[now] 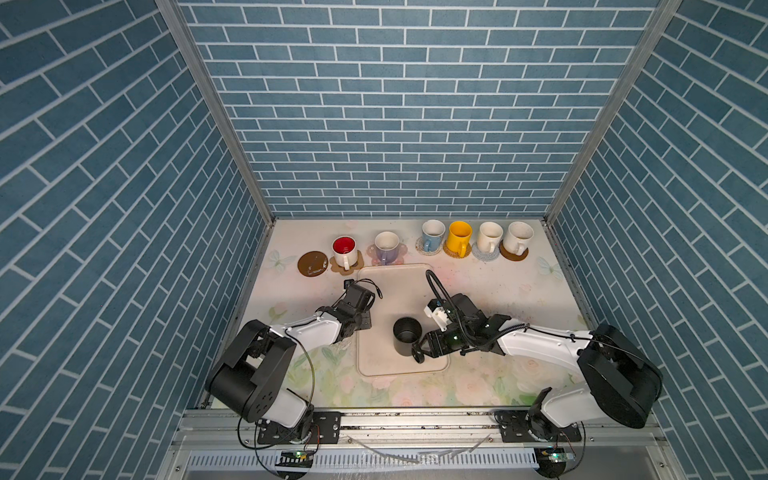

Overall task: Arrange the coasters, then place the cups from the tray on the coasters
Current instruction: 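Lift and carry the black mug with right gripper toward the tray's far end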

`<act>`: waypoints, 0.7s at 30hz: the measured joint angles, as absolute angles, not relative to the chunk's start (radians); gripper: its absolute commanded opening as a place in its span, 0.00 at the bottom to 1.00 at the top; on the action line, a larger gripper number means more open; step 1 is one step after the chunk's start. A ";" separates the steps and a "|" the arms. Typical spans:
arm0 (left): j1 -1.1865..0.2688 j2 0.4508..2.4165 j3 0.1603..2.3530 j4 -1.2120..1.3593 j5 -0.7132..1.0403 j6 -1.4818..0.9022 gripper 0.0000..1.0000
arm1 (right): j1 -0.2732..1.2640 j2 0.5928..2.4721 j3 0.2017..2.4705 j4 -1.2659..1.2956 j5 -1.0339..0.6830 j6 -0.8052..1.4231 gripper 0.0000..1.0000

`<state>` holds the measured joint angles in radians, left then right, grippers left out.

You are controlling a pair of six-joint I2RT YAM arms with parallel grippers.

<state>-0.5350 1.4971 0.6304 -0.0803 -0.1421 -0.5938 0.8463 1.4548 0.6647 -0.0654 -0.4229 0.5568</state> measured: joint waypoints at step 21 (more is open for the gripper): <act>-0.603 1.225 0.557 -0.206 -0.112 -0.620 0.68 | 0.846 1.619 0.756 0.033 -0.356 0.594 0.63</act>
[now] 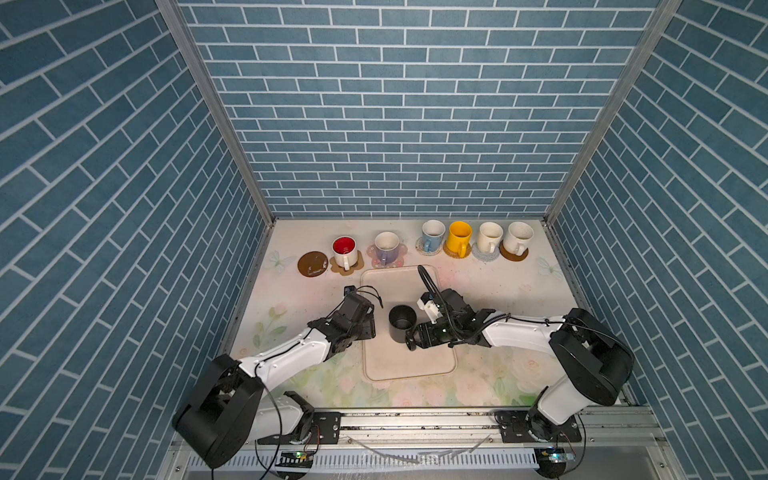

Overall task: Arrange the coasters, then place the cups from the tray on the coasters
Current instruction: 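Lift and carry the black mug with right gripper toward the tray's far end, then set black mug on tray, open right gripper while left gripper moves over it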

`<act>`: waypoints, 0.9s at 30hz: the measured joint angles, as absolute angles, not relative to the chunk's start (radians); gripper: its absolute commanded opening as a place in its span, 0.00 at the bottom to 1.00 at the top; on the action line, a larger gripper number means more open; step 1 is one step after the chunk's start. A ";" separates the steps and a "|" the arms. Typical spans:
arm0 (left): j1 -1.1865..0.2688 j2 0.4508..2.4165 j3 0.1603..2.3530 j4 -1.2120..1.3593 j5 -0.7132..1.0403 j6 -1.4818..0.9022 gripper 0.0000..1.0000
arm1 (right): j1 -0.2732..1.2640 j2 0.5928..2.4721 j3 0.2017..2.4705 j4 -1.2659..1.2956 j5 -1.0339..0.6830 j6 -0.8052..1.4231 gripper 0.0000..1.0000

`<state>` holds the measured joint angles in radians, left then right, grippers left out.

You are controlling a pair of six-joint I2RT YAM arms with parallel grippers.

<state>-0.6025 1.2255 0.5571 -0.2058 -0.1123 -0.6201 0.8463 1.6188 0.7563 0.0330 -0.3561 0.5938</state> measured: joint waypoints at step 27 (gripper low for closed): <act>-0.655 0.965 0.501 -0.364 -0.116 -0.595 0.62 | 0.837 1.767 0.953 0.078 -0.227 0.633 0.65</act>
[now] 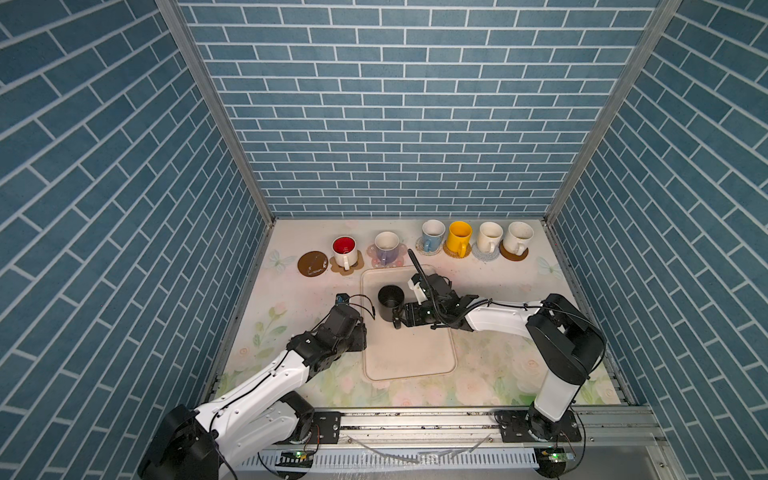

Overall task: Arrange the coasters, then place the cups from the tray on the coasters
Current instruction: 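Set black mug on tray, open right gripper while left gripper moves over it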

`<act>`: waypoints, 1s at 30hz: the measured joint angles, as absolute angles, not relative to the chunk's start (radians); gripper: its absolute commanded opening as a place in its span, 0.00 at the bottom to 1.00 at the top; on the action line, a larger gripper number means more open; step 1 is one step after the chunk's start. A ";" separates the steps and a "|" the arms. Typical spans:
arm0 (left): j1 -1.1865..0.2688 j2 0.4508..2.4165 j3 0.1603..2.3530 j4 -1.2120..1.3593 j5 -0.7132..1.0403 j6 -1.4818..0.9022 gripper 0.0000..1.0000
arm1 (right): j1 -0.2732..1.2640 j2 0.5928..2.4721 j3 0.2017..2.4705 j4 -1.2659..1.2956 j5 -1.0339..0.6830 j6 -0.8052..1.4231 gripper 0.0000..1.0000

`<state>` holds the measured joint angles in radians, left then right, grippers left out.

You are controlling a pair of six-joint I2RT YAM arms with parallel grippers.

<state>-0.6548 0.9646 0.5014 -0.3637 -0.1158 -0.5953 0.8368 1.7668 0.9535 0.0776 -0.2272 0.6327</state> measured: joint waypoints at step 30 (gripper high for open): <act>-0.923 1.559 0.961 -0.370 -0.358 -0.675 0.64 | 0.646 1.174 0.599 -0.124 -0.048 0.620 0.65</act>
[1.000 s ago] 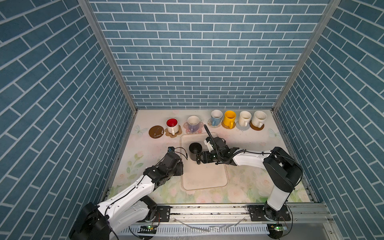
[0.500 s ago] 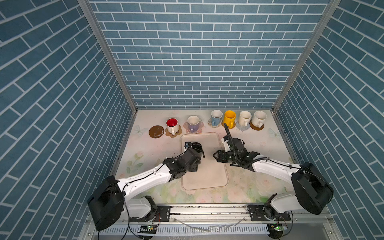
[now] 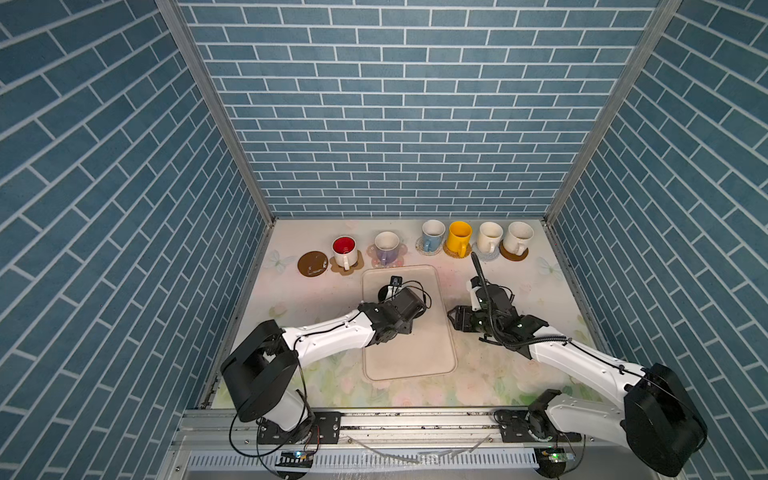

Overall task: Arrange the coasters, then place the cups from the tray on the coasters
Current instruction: 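Set black mug on tray, open right gripper while left gripper moves over it, then lower left gripper into the black mug and grasp it while right gripper draws back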

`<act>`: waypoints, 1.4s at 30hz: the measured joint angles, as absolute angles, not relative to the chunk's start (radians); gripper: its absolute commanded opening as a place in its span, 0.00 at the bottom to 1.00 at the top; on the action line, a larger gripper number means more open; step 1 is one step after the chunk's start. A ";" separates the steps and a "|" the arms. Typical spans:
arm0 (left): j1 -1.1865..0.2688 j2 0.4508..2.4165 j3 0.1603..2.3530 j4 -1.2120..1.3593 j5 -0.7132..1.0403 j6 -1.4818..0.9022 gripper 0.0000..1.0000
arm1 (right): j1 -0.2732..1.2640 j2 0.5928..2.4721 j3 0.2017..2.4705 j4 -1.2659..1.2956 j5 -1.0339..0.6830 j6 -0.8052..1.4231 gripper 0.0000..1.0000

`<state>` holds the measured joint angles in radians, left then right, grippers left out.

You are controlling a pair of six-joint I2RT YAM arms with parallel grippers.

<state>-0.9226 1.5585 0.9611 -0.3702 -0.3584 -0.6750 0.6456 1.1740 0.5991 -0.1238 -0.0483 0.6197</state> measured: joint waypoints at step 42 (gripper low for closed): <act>-0.810 1.595 0.887 -0.338 -0.294 -0.641 0.16 | 0.633 1.214 0.600 -0.144 -0.045 0.594 0.65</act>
<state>-0.8101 1.5951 0.8867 -0.3382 -0.2943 -0.6407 0.6334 1.2140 0.6003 -0.1440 -0.0448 0.5938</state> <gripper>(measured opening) 0.201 0.654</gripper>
